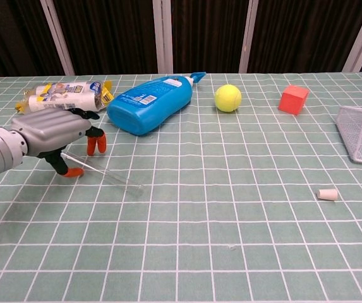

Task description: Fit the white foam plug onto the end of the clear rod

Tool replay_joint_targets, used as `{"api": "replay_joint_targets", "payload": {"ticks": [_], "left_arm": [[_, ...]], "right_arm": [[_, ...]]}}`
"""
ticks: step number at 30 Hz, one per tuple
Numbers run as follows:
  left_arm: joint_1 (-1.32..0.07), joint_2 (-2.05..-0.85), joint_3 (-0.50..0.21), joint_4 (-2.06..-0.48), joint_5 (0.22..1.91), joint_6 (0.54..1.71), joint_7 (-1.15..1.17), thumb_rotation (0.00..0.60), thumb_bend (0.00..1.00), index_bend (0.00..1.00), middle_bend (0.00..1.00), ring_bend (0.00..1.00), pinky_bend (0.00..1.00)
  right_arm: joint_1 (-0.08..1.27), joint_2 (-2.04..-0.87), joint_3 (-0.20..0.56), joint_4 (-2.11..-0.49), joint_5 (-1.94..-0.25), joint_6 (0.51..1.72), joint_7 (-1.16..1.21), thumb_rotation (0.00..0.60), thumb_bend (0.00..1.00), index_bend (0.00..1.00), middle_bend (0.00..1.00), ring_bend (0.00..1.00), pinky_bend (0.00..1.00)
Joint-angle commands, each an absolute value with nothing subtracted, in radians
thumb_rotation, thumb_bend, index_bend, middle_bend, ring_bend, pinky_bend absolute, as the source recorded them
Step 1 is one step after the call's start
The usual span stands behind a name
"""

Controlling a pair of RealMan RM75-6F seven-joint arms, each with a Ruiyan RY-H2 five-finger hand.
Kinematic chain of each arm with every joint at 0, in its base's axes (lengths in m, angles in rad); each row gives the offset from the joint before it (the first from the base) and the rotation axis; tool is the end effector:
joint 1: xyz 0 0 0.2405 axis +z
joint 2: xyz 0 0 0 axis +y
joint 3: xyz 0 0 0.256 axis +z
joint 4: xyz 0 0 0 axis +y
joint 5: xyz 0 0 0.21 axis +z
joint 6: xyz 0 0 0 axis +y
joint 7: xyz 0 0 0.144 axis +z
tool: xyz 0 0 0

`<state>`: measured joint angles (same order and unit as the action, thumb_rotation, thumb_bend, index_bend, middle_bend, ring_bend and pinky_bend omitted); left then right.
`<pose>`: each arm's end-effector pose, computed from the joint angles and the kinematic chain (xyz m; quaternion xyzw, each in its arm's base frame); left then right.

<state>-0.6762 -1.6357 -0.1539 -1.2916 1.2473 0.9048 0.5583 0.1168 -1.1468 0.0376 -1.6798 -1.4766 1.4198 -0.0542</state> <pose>-0.1843 0.3384 -0.0409 -0.8069 -0.2532 -0.2751 0.4573 -0.2959 -0.1861 0.1347 0.6047 -0.4177 0.3834 0.5593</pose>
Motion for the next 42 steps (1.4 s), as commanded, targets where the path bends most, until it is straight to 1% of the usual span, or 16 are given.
{"api": "replay_joint_targets", "payload": {"ticks": [1, 10, 16, 19, 23, 28, 32, 39, 41, 42], "left_arm": [[-0.685, -1.65, -0.152, -1.283, 1.238, 0.9, 0.557, 0.6, 0.42, 0.38, 0.42, 0.03, 0.0], [-0.692, -1.654, -0.138, -1.286, 1.24, 0.919, 0.555, 0.6, 0.42, 0.44, 0.48, 0.05, 0.0], [-0.691, -1.647, -0.128, -1.292, 1.239, 0.932, 0.55, 0.6, 0.43, 0.46, 0.5, 0.05, 0.0], [-0.691, -1.643, -0.125, -1.297, 1.242, 0.937, 0.543, 0.6, 0.49, 0.49, 0.52, 0.07, 0.0], [-0.69, -1.641, -0.118, -1.295, 1.249, 0.943, 0.532, 0.6, 0.59, 0.52, 0.56, 0.08, 0.0], [-0.684, -1.651, -0.112, -1.283, 1.276, 0.971, 0.495, 0.6, 0.64, 0.55, 0.58, 0.1, 0.0], [-0.676, -1.663, -0.114, -1.271, 1.337, 1.032, 0.405, 0.6, 0.67, 0.55, 0.58, 0.1, 0.0], [-0.642, -1.681, -0.103, -1.233, 1.471, 1.187, 0.174, 0.6, 0.67, 0.56, 0.59, 0.1, 0.0], [-0.632, -1.68, -0.098, -1.226, 1.496, 1.222, 0.123, 0.6, 0.67, 0.56, 0.59, 0.1, 0.0], [-0.626, -1.678, -0.096, -1.224, 1.507, 1.239, 0.097, 0.6, 0.67, 0.56, 0.59, 0.1, 0.0]], "right_arm": [[0.116, -1.146, 0.038, -1.68, -1.477, 1.42, -0.053, 0.6, 0.39, 0.0, 0.0, 0.0, 0.0], [0.114, -1.145, 0.041, -1.682, -1.476, 1.42, -0.046, 0.6, 0.39, 0.0, 0.0, 0.0, 0.0], [0.111, -1.143, 0.041, -1.684, -1.477, 1.421, -0.046, 0.6, 0.39, 0.0, 0.0, 0.0, 0.0], [0.111, -1.144, 0.04, -1.685, -1.478, 1.422, -0.048, 0.6, 0.39, 0.0, 0.0, 0.0, 0.0], [0.11, -1.145, 0.041, -1.686, -1.479, 1.423, -0.05, 0.6, 0.39, 0.0, 0.0, 0.0, 0.0], [0.109, -1.146, 0.041, -1.687, -1.479, 1.423, -0.053, 0.6, 0.39, 0.0, 0.0, 0.0, 0.0], [0.108, -1.147, 0.042, -1.686, -1.479, 1.424, -0.057, 0.6, 0.39, 0.0, 0.0, 0.0, 0.0], [0.111, -1.15, 0.044, -1.686, -1.475, 1.418, -0.067, 0.6, 0.39, 0.0, 0.0, 0.0, 0.0], [0.114, -1.152, 0.049, -1.687, -1.472, 1.415, -0.069, 0.6, 0.39, 0.04, 0.01, 0.0, 0.0], [0.117, -1.153, 0.051, -1.689, -1.47, 1.411, -0.069, 0.6, 0.39, 0.09, 0.02, 0.0, 0.0]]}}
